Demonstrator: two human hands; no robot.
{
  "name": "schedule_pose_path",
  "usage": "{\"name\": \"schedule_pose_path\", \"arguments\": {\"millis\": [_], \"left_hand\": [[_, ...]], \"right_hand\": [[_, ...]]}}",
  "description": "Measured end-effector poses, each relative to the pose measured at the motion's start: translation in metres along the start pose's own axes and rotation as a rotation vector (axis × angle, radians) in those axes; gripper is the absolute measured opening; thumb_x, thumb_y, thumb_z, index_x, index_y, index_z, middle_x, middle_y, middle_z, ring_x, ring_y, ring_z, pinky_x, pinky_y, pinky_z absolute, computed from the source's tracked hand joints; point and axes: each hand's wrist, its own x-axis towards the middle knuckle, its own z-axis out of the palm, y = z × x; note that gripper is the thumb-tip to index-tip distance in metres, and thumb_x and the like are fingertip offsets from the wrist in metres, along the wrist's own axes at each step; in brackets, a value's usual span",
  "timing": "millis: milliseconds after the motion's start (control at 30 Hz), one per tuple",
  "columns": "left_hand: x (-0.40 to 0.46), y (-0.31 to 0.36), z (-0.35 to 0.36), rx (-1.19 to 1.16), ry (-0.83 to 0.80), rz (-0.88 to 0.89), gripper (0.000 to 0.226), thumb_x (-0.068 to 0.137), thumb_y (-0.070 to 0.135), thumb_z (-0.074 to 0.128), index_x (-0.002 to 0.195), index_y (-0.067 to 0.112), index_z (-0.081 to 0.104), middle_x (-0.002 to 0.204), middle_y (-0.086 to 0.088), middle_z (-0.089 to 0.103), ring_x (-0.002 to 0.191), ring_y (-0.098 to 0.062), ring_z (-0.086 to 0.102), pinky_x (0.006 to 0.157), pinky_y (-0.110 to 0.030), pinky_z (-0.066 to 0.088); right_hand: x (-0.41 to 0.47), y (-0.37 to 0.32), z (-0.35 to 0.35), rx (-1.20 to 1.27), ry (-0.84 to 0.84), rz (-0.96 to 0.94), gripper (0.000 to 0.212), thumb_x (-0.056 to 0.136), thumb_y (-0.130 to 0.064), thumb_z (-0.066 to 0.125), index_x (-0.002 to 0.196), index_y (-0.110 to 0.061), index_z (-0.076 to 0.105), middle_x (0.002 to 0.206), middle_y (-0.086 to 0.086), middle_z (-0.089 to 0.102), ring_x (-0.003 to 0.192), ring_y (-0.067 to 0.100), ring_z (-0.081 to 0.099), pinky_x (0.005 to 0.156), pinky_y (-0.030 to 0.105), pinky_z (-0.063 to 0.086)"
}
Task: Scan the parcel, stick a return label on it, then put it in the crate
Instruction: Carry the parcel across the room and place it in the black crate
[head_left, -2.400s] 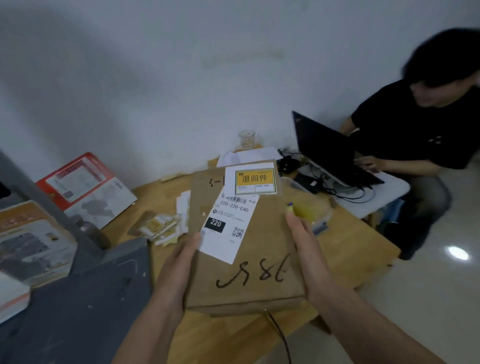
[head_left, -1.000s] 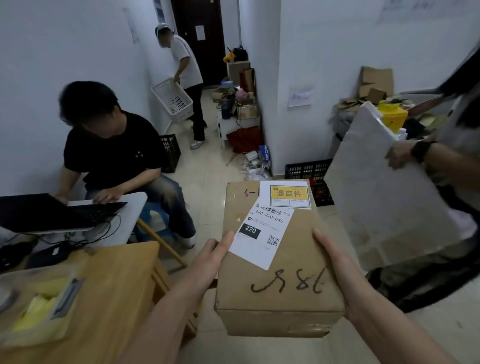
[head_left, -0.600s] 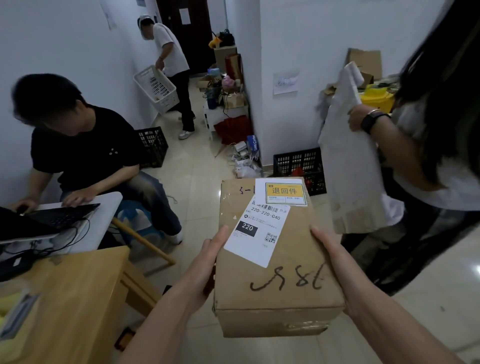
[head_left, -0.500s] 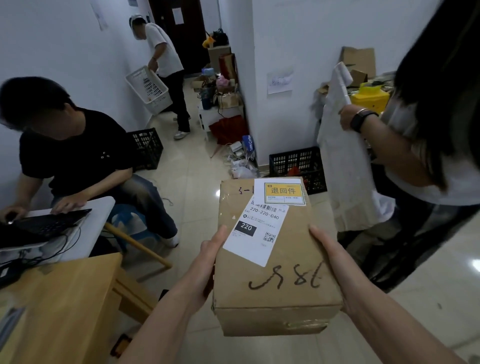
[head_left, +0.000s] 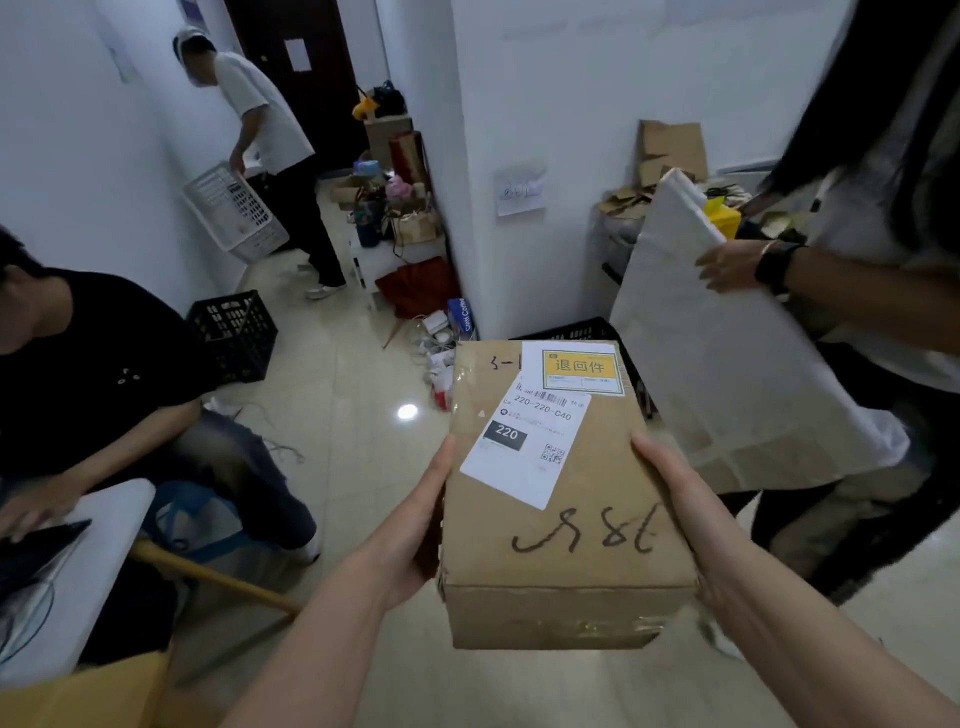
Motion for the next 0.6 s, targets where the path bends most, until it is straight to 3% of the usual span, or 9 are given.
{"name": "schedule_pose_path", "arguments": {"millis": [100, 300, 433, 600], "left_hand": [[0.027, 0.009, -0.009, -0.021, -0.019, 0.001, 0.064, 0.076, 0.078, 0.040, 0.118, 0.040, 0.068, 0.123, 0.003, 0.070, 0.119, -0.019, 0.063, 0.112, -0.045, 0.037], [0.084, 0.030, -0.024, -0.021, 0.029, 0.021, 0.075, 0.061, 0.085, 0.058, 0.117, 0.037, 0.069, 0.129, -0.010, 0.066, 0.122, -0.025, 0.058, 0.113, -0.043, 0.034], [0.129, 0.051, -0.014, -0.074, 0.072, 0.029, 0.064, 0.070, 0.074, 0.058, 0.115, 0.031, 0.072, 0.121, -0.007, 0.071, 0.116, -0.026, 0.064, 0.108, -0.046, 0.042], [0.193, 0.091, 0.022, -0.110, 0.054, 0.000, 0.057, 0.074, 0.065, 0.060, 0.111, 0.024, 0.075, 0.116, -0.009, 0.073, 0.114, -0.029, 0.065, 0.109, -0.046, 0.042]], "right_hand": [[0.026, -0.009, 0.006, 0.029, 0.012, 0.000, 0.038, 0.081, -0.048, 0.062, 0.092, -0.014, 0.073, 0.079, 0.012, 0.077, 0.063, 0.027, 0.073, 0.069, 0.039, 0.057], [0.079, -0.037, 0.012, 0.029, -0.024, 0.004, 0.039, 0.084, -0.047, 0.059, 0.091, -0.011, 0.071, 0.069, 0.012, 0.075, 0.054, 0.025, 0.071, 0.051, 0.034, 0.059], [0.119, -0.061, 0.004, 0.045, -0.061, 0.002, 0.039, 0.086, -0.046, 0.056, 0.091, -0.011, 0.070, 0.069, 0.013, 0.075, 0.054, 0.026, 0.071, 0.047, 0.034, 0.058], [0.169, -0.109, -0.027, 0.073, -0.032, -0.028, 0.038, 0.087, -0.046, 0.055, 0.094, -0.012, 0.071, 0.076, 0.013, 0.076, 0.059, 0.026, 0.073, 0.059, 0.037, 0.059]]}}
